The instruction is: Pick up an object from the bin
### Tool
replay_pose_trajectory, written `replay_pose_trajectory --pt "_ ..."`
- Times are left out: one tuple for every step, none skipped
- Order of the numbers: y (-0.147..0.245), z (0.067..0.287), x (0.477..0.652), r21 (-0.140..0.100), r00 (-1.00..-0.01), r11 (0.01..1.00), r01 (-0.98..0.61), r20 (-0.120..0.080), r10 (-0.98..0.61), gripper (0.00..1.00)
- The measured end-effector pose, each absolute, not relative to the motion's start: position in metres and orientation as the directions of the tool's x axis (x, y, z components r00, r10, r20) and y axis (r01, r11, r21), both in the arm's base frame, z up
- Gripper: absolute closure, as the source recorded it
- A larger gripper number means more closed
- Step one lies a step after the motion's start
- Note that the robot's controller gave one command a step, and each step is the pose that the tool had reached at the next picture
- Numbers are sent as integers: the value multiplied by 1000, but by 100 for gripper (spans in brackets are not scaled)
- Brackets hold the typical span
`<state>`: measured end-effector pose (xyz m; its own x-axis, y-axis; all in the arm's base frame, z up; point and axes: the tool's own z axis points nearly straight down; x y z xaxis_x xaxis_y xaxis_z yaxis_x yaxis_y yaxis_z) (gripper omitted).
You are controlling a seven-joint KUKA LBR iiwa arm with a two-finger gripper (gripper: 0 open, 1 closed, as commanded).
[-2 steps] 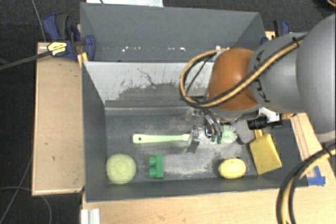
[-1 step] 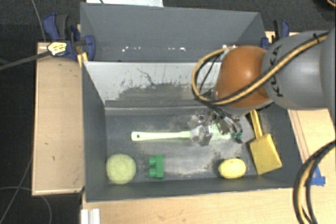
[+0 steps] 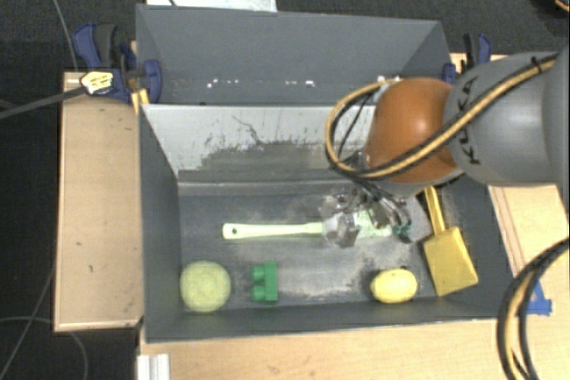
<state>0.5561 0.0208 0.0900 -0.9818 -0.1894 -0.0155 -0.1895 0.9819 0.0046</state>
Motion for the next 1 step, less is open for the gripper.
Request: replay_pose_trajectory --pt "12 193 563 5 -984 984 -178 -15 -178 100"
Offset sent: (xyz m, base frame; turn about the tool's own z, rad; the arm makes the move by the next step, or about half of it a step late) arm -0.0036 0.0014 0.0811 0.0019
